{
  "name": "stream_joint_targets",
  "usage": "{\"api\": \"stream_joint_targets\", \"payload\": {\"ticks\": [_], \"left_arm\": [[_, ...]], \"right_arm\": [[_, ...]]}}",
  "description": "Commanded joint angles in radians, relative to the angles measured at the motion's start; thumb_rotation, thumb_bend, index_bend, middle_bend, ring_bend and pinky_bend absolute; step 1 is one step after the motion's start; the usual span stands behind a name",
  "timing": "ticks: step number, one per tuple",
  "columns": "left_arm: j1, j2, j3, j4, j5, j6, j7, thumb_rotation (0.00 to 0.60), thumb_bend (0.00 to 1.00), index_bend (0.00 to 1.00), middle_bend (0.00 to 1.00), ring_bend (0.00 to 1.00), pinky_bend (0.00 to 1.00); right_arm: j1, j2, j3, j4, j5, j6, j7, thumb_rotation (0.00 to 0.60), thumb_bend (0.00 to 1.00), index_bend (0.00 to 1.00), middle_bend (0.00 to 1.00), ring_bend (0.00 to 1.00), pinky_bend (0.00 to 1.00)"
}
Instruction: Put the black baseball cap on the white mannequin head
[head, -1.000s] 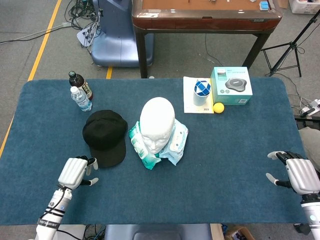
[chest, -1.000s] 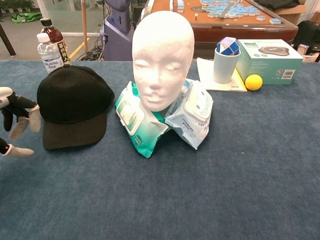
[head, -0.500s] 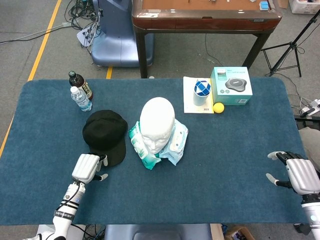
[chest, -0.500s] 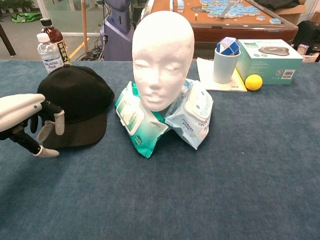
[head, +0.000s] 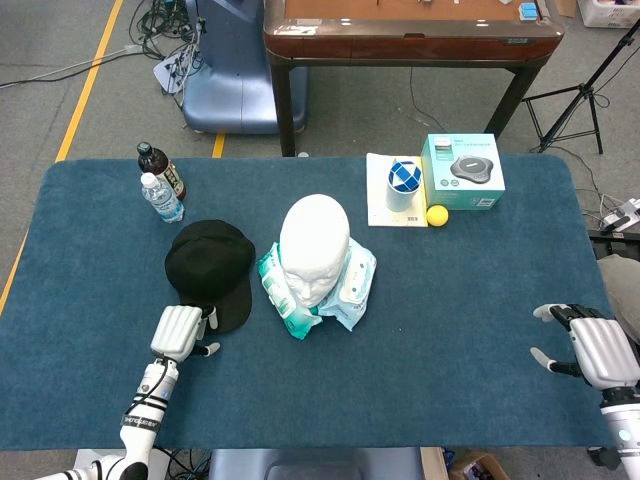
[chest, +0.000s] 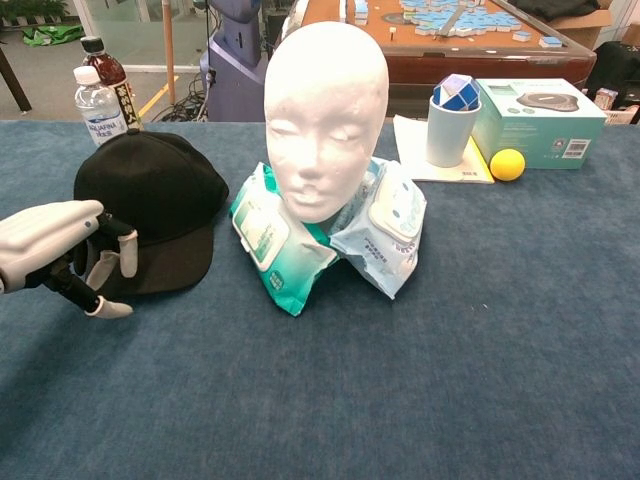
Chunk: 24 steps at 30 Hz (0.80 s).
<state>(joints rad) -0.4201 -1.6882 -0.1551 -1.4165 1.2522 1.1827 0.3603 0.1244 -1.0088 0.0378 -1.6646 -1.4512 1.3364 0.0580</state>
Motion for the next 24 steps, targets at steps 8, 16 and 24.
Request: {"api": "stream_joint_targets", "payload": {"ticks": [8,16,24], "left_arm": [[-0.019,-0.050,-0.015,0.080,-0.030,-0.006,-0.010,0.600,0.06,0.58,0.77,0.50,0.51],[-0.023,-0.077,-0.019,0.126,-0.050,-0.010,-0.027,0.600,0.06,0.59,0.78,0.50,0.51],[-0.024,-0.113,-0.023,0.194,-0.033,0.020,-0.055,0.600,0.06,0.59,0.79,0.51,0.51]], "right_arm": [[0.000,0.000,-0.001,0.001,0.000,-0.002,0.001,0.600,0.21,0.37,0.42,0.32,0.34],[0.002,-0.001,-0.001,0.002,0.002,-0.006,0.000,0.600,0.21,0.37,0.42,0.32,0.34],[0.002,-0.001,-0.001,0.004,0.003,-0.008,0.000,0.600,0.21,0.37,0.43,0.32,0.34]]}}
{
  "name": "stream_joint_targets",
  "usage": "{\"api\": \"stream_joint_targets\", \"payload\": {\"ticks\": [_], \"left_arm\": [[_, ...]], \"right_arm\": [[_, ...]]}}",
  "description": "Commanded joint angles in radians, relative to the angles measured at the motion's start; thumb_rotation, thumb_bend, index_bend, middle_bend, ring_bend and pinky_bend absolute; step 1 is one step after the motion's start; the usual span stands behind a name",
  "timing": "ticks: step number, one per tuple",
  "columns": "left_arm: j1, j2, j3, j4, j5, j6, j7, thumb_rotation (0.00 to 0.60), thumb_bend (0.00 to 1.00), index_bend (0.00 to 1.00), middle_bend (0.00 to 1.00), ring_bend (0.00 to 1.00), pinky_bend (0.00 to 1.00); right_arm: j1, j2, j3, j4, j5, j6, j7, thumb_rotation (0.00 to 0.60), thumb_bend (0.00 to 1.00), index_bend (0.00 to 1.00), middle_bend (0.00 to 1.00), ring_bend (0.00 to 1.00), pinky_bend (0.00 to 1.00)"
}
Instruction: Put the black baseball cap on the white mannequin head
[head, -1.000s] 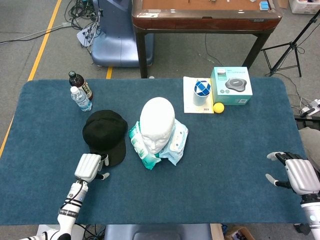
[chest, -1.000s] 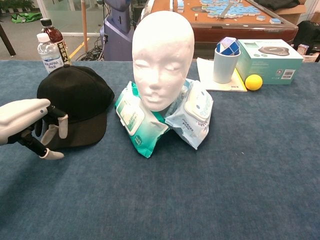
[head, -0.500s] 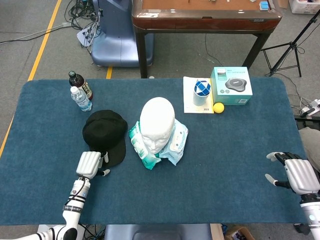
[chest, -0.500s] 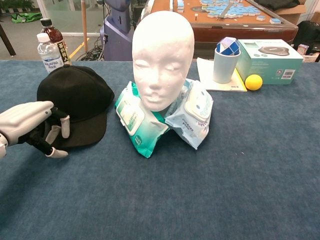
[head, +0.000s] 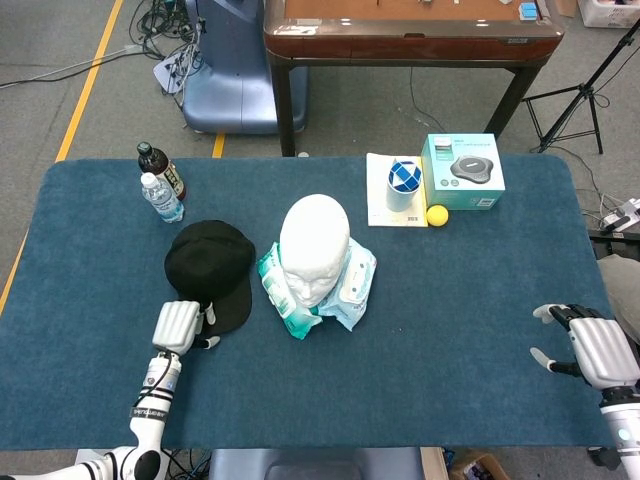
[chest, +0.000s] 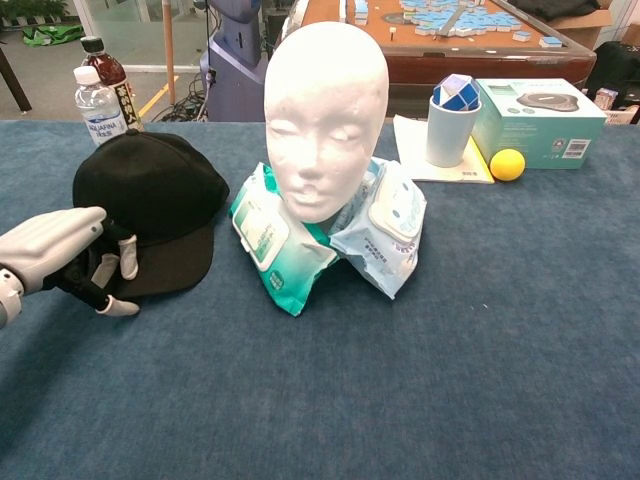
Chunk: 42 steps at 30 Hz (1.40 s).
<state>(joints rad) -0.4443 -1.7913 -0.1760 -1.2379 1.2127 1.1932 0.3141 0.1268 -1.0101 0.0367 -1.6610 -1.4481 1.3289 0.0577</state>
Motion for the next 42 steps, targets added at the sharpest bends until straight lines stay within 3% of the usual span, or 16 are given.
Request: {"api": "stream_joint_targets", "payload": {"ticks": [1,11,15,19,24,33,42], "left_arm": [[0.000,-0.015,-0.002,0.025,0.010,0.016,-0.013,0.600,0.06,0.59,0.79,0.51,0.51],[0.001,-0.093,-0.027,0.155,0.061,0.113,-0.096,0.600,0.06,0.60,0.82,0.53,0.52],[-0.002,-0.127,-0.038,0.234,0.100,0.171,-0.164,0.600,0.06,0.56,0.80,0.52,0.52],[-0.008,-0.165,-0.045,0.335,0.148,0.237,-0.255,0.600,0.06,0.48,0.67,0.43,0.52],[-0.021,-0.195,-0.052,0.443,0.194,0.302,-0.379,0.600,0.06,0.47,0.56,0.36,0.52],[-0.048,-0.248,-0.067,0.612,0.231,0.382,-0.545,0.600,0.06,0.50,0.55,0.36,0.52],[-0.066,-0.285,-0.073,0.704,0.230,0.399,-0.621,0.600,0.06,0.50,0.56,0.36,0.52]], "right_arm": [[0.000,0.000,0.000,0.000,0.000,0.000,0.000,0.600,0.21,0.37,0.43,0.32,0.34],[0.000,0.000,0.000,-0.001,-0.001,0.002,0.001,0.600,0.21,0.37,0.43,0.33,0.34],[-0.001,0.001,0.000,0.000,-0.003,0.003,0.002,0.600,0.21,0.37,0.43,0.33,0.34],[-0.001,0.001,0.000,-0.001,-0.003,0.004,0.002,0.600,0.21,0.37,0.43,0.33,0.34],[0.000,0.000,-0.001,0.000,-0.003,0.002,0.000,0.600,0.21,0.37,0.43,0.33,0.34],[0.002,-0.004,-0.001,0.002,0.000,-0.004,-0.005,0.600,0.21,0.37,0.43,0.33,0.34],[0.003,-0.006,-0.002,0.003,0.002,-0.006,-0.012,0.600,0.21,0.37,0.43,0.33,0.34]]}}
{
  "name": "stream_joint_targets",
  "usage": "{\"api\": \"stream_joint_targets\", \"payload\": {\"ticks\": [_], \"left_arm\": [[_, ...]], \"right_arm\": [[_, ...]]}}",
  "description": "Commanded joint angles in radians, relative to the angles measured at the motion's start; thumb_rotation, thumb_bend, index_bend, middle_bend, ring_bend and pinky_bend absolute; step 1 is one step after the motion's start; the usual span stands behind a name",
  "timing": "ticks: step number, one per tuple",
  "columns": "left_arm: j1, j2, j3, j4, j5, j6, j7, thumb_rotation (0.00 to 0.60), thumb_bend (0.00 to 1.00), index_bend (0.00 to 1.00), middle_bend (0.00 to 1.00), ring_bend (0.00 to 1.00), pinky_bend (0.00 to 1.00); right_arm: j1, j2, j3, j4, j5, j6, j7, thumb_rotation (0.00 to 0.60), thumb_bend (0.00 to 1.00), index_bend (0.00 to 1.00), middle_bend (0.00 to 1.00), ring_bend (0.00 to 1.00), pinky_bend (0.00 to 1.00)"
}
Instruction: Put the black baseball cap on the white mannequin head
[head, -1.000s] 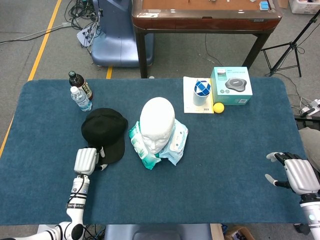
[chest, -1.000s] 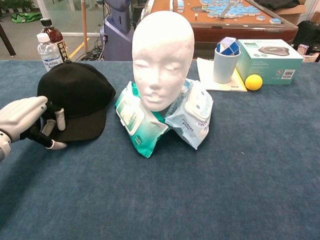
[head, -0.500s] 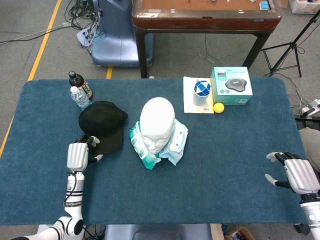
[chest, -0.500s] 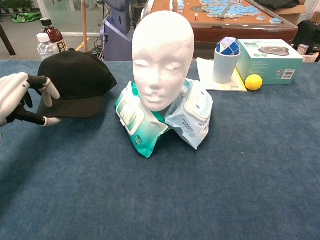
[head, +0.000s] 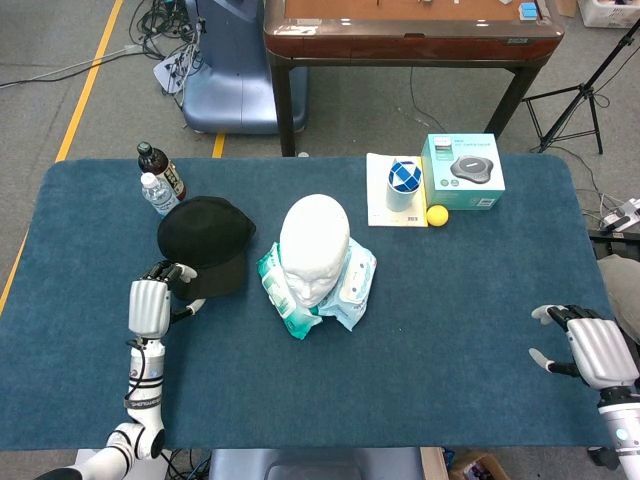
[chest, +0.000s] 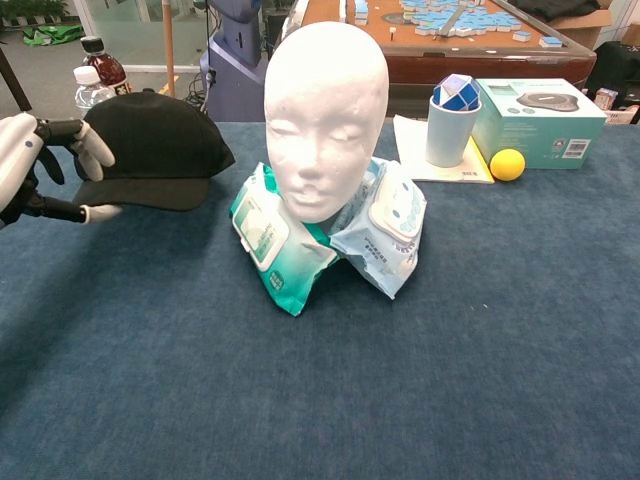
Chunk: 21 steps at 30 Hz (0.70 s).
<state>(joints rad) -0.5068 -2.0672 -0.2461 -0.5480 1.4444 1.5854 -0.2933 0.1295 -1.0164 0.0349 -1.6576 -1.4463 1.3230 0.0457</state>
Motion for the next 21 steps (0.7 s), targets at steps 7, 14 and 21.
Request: {"api": "stream_joint_targets", "payload": {"ticks": [7,14,21], "left_arm": [[-0.011,-0.015,-0.008,0.035,-0.010,0.012,-0.026,0.600,0.06,0.52,0.55,0.36,0.52],[-0.016,-0.012,-0.009,0.035,-0.012,0.019,-0.030,0.600,0.10,0.54,0.56,0.36,0.52],[-0.026,0.001,-0.007,0.029,-0.017,-0.001,-0.015,0.600,0.17,0.53,0.55,0.36,0.52]], "right_arm": [[-0.003,0.002,0.000,-0.005,-0.005,0.008,-0.003,0.600,0.21,0.37,0.43,0.33,0.34],[-0.004,0.004,-0.001,-0.008,-0.008,0.010,-0.004,0.600,0.21,0.37,0.43,0.33,0.34],[-0.004,0.005,-0.002,-0.009,-0.008,0.010,-0.004,0.600,0.21,0.37,0.43,0.33,0.34]]}}
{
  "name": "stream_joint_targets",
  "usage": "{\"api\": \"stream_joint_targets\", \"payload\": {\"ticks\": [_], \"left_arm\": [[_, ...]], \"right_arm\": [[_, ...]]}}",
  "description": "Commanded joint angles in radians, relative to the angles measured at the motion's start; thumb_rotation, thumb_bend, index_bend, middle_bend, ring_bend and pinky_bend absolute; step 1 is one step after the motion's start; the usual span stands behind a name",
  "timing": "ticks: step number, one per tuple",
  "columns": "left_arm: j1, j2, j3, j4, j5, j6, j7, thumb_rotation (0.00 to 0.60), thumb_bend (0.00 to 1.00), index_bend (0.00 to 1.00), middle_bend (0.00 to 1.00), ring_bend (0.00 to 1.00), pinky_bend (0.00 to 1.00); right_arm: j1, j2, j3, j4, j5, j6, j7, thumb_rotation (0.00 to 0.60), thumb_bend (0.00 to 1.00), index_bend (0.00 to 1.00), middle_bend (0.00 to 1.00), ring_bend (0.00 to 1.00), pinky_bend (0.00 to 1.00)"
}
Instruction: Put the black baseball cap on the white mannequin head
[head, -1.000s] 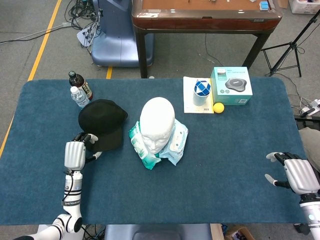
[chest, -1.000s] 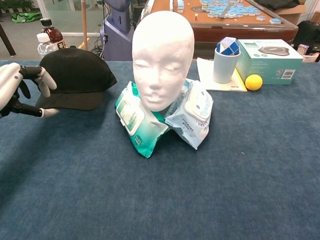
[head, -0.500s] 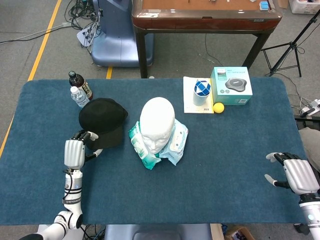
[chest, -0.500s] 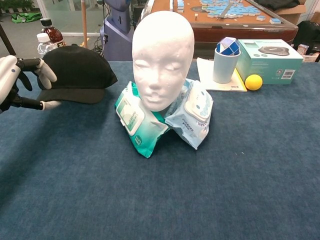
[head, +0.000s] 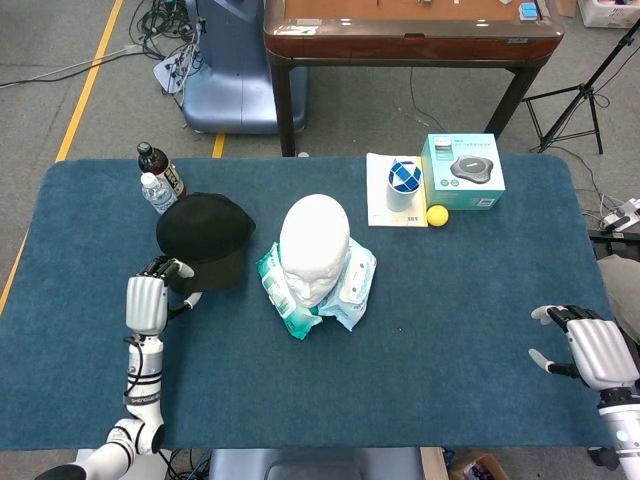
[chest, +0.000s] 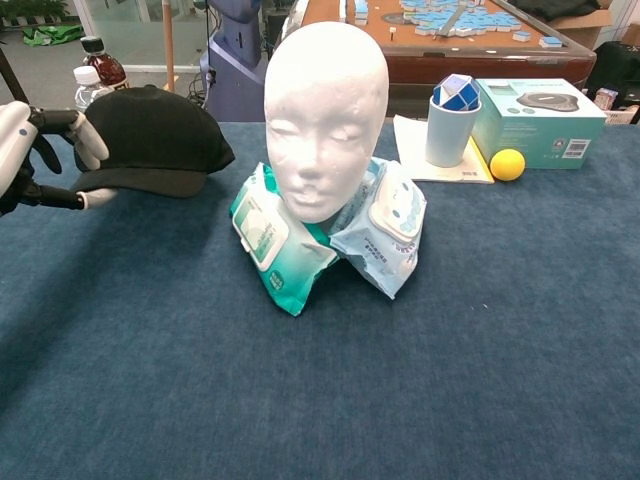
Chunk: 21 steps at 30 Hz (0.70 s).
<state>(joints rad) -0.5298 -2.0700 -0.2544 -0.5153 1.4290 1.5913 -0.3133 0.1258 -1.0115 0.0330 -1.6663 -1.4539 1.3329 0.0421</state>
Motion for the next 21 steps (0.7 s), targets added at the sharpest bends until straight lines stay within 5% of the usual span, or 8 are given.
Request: {"api": "stream_joint_targets", "payload": {"ticks": [1,10,21], "left_arm": [[-0.005,0.008,0.001,-0.008,-0.003,-0.012,0.009,0.600,0.19,0.53,0.55,0.36,0.52],[-0.011,0.036,0.004,-0.053,-0.008,-0.040,0.042,0.600,0.29,0.51,0.52,0.35,0.52],[-0.028,0.064,0.005,-0.040,0.030,0.053,0.004,0.600,0.34,0.63,0.55,0.37,0.52]], "right_arm": [[0.000,0.000,0.000,0.000,0.000,0.000,0.000,0.600,0.21,0.37,0.43,0.33,0.34],[-0.001,0.002,0.001,-0.001,0.000,0.001,0.002,0.600,0.21,0.37,0.43,0.33,0.34],[-0.002,0.004,0.001,-0.002,-0.001,0.005,0.005,0.600,0.21,0.37,0.43,0.33,0.34]]}}
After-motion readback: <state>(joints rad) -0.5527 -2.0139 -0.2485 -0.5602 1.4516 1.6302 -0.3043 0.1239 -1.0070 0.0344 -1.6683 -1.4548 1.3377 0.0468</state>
